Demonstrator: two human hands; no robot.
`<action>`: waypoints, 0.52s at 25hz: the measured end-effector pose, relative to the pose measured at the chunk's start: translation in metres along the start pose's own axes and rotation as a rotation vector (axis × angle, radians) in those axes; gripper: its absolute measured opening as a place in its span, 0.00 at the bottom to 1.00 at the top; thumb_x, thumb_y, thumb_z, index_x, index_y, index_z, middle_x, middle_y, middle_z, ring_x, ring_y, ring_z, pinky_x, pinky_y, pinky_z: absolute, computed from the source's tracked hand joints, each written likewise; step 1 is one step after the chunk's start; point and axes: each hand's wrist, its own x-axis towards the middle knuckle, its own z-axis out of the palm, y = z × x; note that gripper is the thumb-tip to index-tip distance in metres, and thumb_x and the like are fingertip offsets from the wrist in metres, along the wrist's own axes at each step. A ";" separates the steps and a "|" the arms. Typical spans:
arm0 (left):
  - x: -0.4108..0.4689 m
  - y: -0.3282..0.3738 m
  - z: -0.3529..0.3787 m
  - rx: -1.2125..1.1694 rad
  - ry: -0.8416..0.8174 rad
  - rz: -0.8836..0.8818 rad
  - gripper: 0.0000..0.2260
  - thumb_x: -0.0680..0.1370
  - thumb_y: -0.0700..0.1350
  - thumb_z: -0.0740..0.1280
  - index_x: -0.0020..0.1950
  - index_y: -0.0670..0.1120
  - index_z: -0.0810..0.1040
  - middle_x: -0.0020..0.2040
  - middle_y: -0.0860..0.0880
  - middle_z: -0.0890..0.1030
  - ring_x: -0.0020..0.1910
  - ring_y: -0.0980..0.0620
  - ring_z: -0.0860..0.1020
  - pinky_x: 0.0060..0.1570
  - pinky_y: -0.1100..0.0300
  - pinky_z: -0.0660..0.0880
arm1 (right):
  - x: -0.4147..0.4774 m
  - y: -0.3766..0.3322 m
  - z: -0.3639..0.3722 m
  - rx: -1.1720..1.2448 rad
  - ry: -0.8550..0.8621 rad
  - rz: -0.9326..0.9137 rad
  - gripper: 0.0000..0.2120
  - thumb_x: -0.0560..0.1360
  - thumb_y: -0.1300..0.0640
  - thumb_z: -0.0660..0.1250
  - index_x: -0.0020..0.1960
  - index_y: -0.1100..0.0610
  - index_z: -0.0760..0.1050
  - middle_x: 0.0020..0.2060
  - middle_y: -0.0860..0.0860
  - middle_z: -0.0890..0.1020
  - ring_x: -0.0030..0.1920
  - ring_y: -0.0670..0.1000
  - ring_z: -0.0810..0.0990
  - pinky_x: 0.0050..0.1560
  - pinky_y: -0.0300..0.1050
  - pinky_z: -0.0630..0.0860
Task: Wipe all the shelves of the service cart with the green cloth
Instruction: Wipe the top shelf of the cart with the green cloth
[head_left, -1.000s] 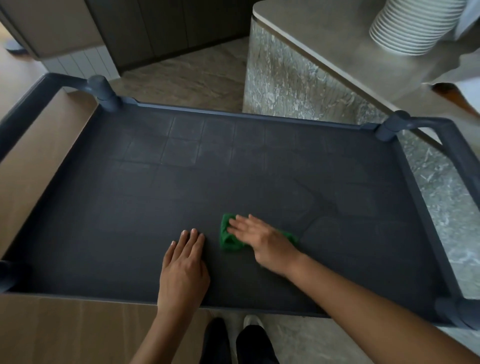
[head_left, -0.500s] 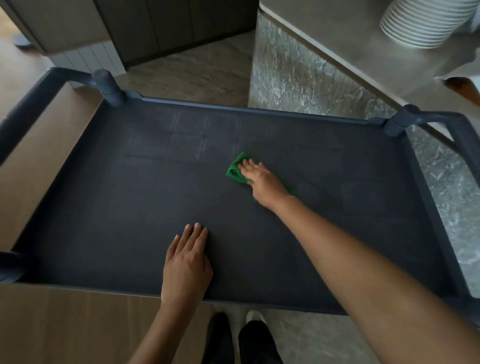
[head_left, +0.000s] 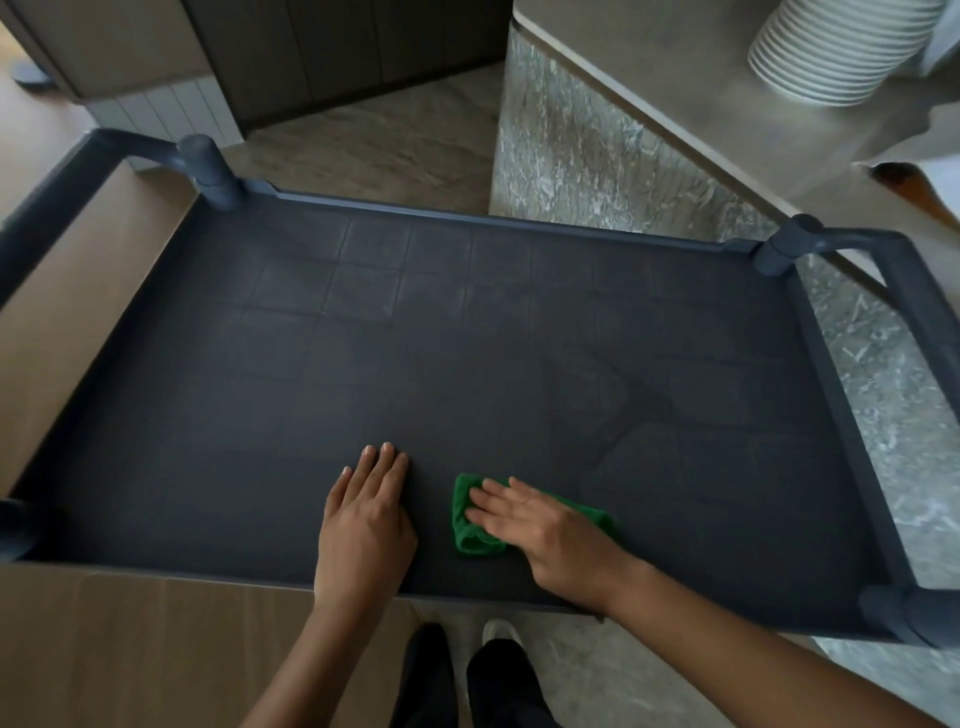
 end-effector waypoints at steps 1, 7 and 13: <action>0.001 0.000 0.000 0.003 0.003 0.000 0.24 0.76 0.34 0.62 0.73 0.42 0.68 0.74 0.44 0.65 0.75 0.47 0.58 0.75 0.54 0.51 | 0.007 0.004 -0.001 -0.013 0.028 0.002 0.29 0.71 0.76 0.57 0.69 0.60 0.70 0.69 0.54 0.70 0.72 0.51 0.63 0.74 0.48 0.52; 0.003 0.002 0.001 0.005 0.016 -0.019 0.22 0.76 0.35 0.59 0.70 0.40 0.71 0.71 0.42 0.69 0.73 0.44 0.63 0.73 0.50 0.57 | 0.079 0.050 -0.022 -0.086 0.095 0.103 0.33 0.64 0.79 0.57 0.68 0.63 0.70 0.68 0.59 0.70 0.71 0.59 0.65 0.73 0.48 0.52; 0.003 0.004 0.000 -0.013 0.005 -0.030 0.23 0.75 0.33 0.63 0.70 0.40 0.71 0.71 0.42 0.69 0.74 0.44 0.63 0.74 0.51 0.56 | 0.171 0.107 -0.065 -0.082 0.182 0.356 0.32 0.71 0.77 0.57 0.74 0.60 0.61 0.75 0.55 0.60 0.76 0.53 0.55 0.73 0.43 0.44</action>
